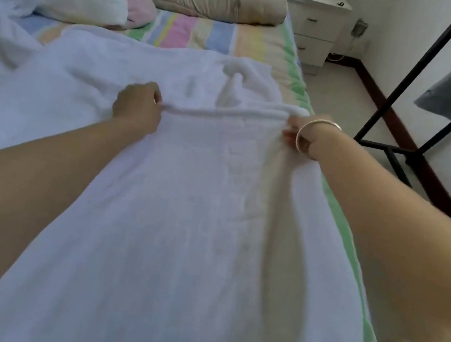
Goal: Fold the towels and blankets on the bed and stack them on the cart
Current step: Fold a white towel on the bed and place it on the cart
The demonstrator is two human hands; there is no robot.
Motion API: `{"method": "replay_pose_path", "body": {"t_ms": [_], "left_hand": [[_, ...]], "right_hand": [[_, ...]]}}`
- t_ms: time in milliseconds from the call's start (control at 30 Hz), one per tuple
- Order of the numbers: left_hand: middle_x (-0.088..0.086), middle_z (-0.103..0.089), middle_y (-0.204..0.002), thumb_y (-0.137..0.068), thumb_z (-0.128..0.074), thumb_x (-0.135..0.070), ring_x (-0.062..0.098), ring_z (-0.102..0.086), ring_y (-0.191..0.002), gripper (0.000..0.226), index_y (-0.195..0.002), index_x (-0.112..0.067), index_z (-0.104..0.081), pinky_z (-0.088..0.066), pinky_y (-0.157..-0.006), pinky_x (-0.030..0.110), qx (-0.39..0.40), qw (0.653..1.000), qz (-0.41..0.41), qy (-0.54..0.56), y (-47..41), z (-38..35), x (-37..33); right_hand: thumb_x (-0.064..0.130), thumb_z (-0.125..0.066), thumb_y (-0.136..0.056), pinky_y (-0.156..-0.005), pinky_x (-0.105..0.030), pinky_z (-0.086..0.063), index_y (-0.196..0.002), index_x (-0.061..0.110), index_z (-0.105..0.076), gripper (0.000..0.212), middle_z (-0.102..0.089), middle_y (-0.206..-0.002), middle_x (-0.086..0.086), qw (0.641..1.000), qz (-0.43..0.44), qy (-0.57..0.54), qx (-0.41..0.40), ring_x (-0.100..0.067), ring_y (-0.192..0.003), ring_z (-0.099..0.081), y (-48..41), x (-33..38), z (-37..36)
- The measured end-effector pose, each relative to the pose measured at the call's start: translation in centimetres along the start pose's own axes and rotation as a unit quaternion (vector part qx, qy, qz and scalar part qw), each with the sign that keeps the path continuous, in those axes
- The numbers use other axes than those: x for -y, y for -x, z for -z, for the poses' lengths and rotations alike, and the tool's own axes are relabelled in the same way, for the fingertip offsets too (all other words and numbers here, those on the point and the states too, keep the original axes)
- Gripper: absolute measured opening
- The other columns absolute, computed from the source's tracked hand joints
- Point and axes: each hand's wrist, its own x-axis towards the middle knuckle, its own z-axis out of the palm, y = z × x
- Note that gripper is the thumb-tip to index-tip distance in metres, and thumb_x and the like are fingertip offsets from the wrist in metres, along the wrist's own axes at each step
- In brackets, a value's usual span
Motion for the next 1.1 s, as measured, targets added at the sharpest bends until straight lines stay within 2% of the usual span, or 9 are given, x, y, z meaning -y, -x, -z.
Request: {"method": "replay_pose_path", "body": {"t_ms": [200, 300, 400, 467, 567, 733, 900, 967, 1100], "left_hand": [[0.013, -0.066, -0.11, -0.09, -0.06, -0.017, 0.032, -0.059, -0.107, 0.014, -0.104, -0.014, -0.062, -0.046, -0.089, 0.038, -0.074, 0.997, -0.036, -0.002, -4.1, 1.0, -3.9], [0.015, -0.059, -0.124, -0.092, -0.059, -0.019, 0.033, -0.055, -0.115, 0.027, -0.117, -0.01, -0.062, -0.041, -0.095, 0.034, 0.025, 0.997, -0.068, 0.0, -2.6, -0.2, -3.2], [0.016, -0.049, -0.14, -0.094, -0.06, -0.026, 0.031, -0.045, -0.129, 0.041, -0.132, -0.01, -0.054, -0.033, -0.104, 0.031, 0.113, 0.988, -0.108, 0.008, 0.5, -1.6, -1.6], [0.012, -0.037, -0.151, -0.097, -0.054, -0.028, 0.026, -0.036, -0.138, 0.044, -0.138, -0.013, -0.049, -0.027, -0.11, 0.03, 0.121, 0.983, -0.138, 0.014, 3.2, -2.0, -1.4], [0.004, -0.026, -0.159, -0.101, -0.045, -0.029, 0.019, -0.028, -0.144, 0.044, -0.144, -0.018, -0.043, -0.017, -0.118, 0.032, 0.122, 0.974, -0.19, 0.023, 8.4, -1.6, -1.1], [0.003, -0.02, -0.161, -0.097, -0.013, -0.055, 0.015, -0.017, -0.148, 0.066, -0.152, -0.022, -0.028, -0.007, -0.121, 0.037, 0.131, 0.946, -0.275, -0.115, 17.8, 0.7, 4.8], [0.001, -0.009, -0.161, -0.096, 0.002, -0.062, 0.013, -0.011, -0.149, 0.075, -0.155, -0.02, -0.017, -0.001, -0.12, 0.036, 0.121, 0.956, -0.207, -0.17, 23.3, 4.2, 10.7], [-0.002, 0.001, -0.16, -0.088, 0.014, -0.068, 0.009, 0.0, -0.148, 0.082, -0.155, -0.023, -0.006, 0.004, -0.12, 0.034, 0.124, 0.958, -0.19, -0.177, 24.1, 4.7, 11.2], [-0.007, 0.015, -0.158, -0.07, 0.031, -0.075, 0.004, 0.013, -0.145, 0.096, -0.151, -0.028, 0.011, 0.007, -0.121, 0.035, 0.14, 0.957, -0.171, -0.188, 24.4, 4.8, 11.3]], "right_hand": [[0.017, -0.056, -0.095, -0.031, -0.023, -0.042, -0.08, 0.013, -0.053, 0.015, -0.053, -0.068, -0.01, 1.0, -0.023, 0.013, 0.008, -0.01, -0.024, -0.046, -1.3, 1.6, 1.2], [0.02, -0.046, -0.101, -0.036, -0.024, -0.046, -0.122, 0.0, -0.048, 0.029, -0.056, -0.066, -0.015, 0.988, -0.091, 0.119, 0.039, -0.016, -0.026, -0.052, -1.0, 0.2, 1.7], [0.014, -0.062, -0.087, -0.049, -0.034, -0.058, -0.142, 0.009, -0.03, 0.064, -0.056, -0.112, -0.018, 0.993, -0.025, 0.115, -0.008, -0.027, -0.067, -0.068, -1.0, -0.9, 2.3], [0.019, -0.064, -0.08, -0.086, -0.045, -0.054, -0.147, 0.016, -0.024, 0.078, -0.034, -0.144, -0.013, 0.959, 0.087, 0.26, -0.073, -0.035, -0.115, -0.054, 0.2, -1.9, 2.6], [0.03, -0.059, -0.089, -0.112, -0.044, -0.029, -0.151, 0.017, -0.016, 0.077, -0.014, -0.155, -0.013, 0.872, 0.277, 0.396, -0.075, -0.032, -0.14, -0.025, 5.5, -5.4, 1.7], [0.077, -0.004, -0.08, -0.116, -0.054, 0.008, -0.153, 0.032, 0.0, 0.087, 0.012, -0.161, 0.0, 0.753, 0.297, 0.574, 0.124, -0.024, -0.147, 0.015, 15.6, -12.9, -1.9], [0.079, 0.022, -0.066, -0.113, -0.053, 0.016, -0.153, 0.033, 0.008, 0.099, 0.018, -0.16, 0.002, 0.672, 0.394, 0.599, 0.187, -0.022, -0.144, 0.026, 20.3, -16.2, -2.3], [0.079, 0.026, -0.064, -0.114, -0.051, 0.016, -0.152, 0.035, 0.01, 0.1, 0.019, -0.159, 0.004, 0.657, 0.408, 0.605, 0.19, -0.019, -0.144, 0.025, 20.7, -16.3, -2.4], [0.079, 0.032, -0.058, -0.118, -0.047, 0.01, -0.151, 0.037, 0.011, 0.105, 0.018, -0.159, 0.005, 0.71, 0.357, 0.593, 0.126, -0.022, -0.146, 0.021, 19.4, -16.1, -1.9]]}}
